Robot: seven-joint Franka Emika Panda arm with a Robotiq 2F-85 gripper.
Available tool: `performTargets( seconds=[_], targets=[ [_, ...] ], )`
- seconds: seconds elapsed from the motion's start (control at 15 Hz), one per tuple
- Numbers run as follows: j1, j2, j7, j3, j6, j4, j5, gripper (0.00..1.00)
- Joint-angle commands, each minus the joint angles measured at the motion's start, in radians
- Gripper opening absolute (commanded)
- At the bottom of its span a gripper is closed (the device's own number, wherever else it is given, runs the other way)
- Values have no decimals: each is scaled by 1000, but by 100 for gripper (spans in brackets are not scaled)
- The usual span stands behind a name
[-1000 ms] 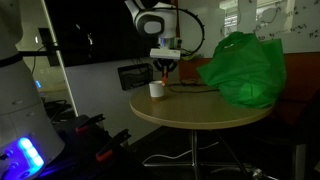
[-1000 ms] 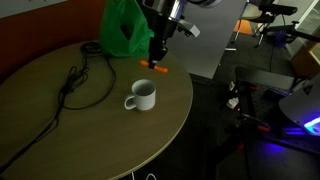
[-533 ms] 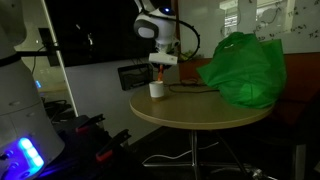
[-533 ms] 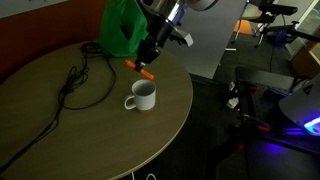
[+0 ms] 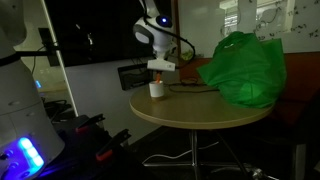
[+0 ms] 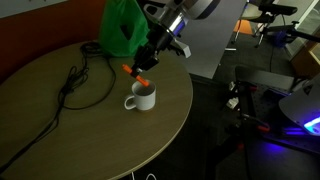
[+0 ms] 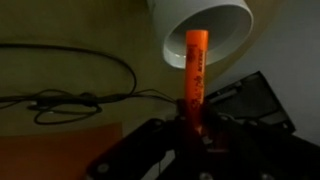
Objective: Put the marker in the mug
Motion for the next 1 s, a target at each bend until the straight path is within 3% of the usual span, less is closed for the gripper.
performTargets(
  seconds=[0.0,0.2,0.67,0.73,0.93],
  targets=[
    [-3,16,-131,17,25,16,119,5],
    [10,29,-195,13,30,9,163,5],
    [29,62,-184,1,26,-9,53,5],
    [32,64,-177,-2,34,-11,34,41],
    [40,57,-121,-16,29,-31,-76,59]
  ],
)
